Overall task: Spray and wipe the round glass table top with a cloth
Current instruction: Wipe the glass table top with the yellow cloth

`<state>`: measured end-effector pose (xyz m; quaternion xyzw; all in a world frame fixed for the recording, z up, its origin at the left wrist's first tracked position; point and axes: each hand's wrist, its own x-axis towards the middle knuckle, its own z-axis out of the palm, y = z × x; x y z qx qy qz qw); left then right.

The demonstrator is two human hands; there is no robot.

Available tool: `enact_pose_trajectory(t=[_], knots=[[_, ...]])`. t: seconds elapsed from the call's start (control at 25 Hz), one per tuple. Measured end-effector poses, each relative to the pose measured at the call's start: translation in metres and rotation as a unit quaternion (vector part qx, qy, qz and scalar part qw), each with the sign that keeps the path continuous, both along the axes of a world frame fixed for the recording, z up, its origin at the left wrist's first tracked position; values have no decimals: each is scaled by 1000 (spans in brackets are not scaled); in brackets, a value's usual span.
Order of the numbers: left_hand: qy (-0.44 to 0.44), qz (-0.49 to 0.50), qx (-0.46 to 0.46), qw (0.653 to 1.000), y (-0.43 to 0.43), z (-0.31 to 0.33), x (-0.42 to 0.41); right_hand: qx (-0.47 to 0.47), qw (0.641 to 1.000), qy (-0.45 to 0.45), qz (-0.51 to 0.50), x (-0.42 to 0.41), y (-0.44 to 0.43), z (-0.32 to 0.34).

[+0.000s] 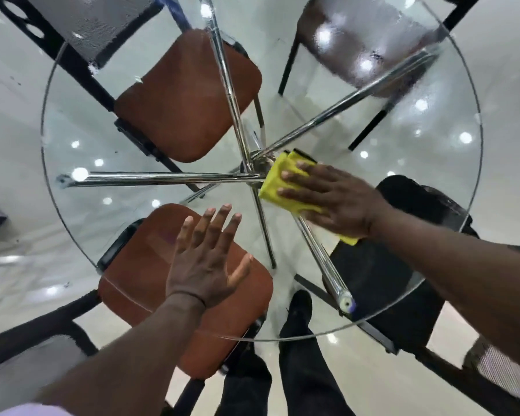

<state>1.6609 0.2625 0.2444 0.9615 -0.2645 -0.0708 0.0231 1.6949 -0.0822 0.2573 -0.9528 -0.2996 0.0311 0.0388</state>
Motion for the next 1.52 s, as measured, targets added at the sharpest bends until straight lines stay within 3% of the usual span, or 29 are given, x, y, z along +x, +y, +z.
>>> enact_pose_trajectory(t=[0.08,0.16,0.2,0.28,0.32,0.36,0.4,0.44,0.48,0.56,0.6,0.64,0.68,0.76,0.8,0.84,0.88,0.92,1.0,1.04,1.08,1.16,1.24,1.28,1.32,1.4,1.44,1.48,1.52], knots=[[-2,2,-1,1000,-3,1,0,43,963,-11,-266,-2,-12,2],[11,3,-5,1000,-3,7,0,101,827,-2,-553,-35,18,4],[21,5,-8,1000,-2,10,0,92,815,2,-573,-63,38,3],[32,11,-16,999,-8,18,2,36,947,20,-320,-120,39,5],[30,14,-22,999,-14,20,4,6,990,50,-131,-128,12,6],[18,6,-25,1000,-24,21,7,-17,999,41,2,-121,-23,5],[0,-15,-30,999,-37,21,12,-32,998,38,25,-108,-56,2],[-17,-46,-41,998,-55,21,20,-17,997,29,-67,-91,-82,0],[-28,-75,-54,995,-76,20,30,16,971,13,-238,-77,-94,3],[-34,-111,-59,992,-120,18,55,79,807,-6,-585,-68,-77,0],[-29,-119,-57,991,-140,17,66,76,758,-1,-648,-76,-61,-2],[-23,-121,-56,991,-156,15,76,62,777,0,-627,-88,-49,0],[-16,-117,-54,991,-168,11,82,50,843,-3,-535,-102,-50,-2],[-14,-112,-51,992,-177,2,86,6,972,14,-233,-110,-100,-7],[-22,-111,-55,992,-177,-2,86,-11,991,14,-136,-97,-137,-8],[-27,-111,-56,992,-175,-4,86,-15,992,16,-128,-77,-168,-10],[-26,-110,-52,992,-174,-4,86,-2,977,10,-213,-55,-188,-10],[-20,-106,-46,993,-174,-3,87,18,930,-3,-367,-33,-191,-7],[-10,-99,-37,994,-175,1,87,59,775,-8,-629,0,-147,-8],[-8,-97,-32,995,-176,1,88,69,763,6,-643,13,-120,-7],[-7,-98,-31,995,-176,1,88,72,807,3,-586,21,-97,-7],[-19,-103,-41,994,-177,-2,87,54,961,3,-271,30,-96,-11],[-32,-107,-48,993,-177,-2,88,2,1000,-3,-30,63,-152,-6],[-33,-110,-52,992,-177,-2,89,-13,998,-20,-58,79,-175,-6],[-32,-110,-52,992,-178,-1,90,-11,982,-33,-185,88,-190,-8],[-29,-111,-43,992,-178,1,88,47,844,-33,-533,83,-179,-11],[-27,-112,-43,992,-178,2,88,77,797,-20,-598,74,-164,-12],[-25,-112,-46,992,-178,2,89,70,820,-35,-567,64,-153,-15],[-26,-113,-46,992,-178,1,89,50,893,-36,-445,54,-151,-17]])
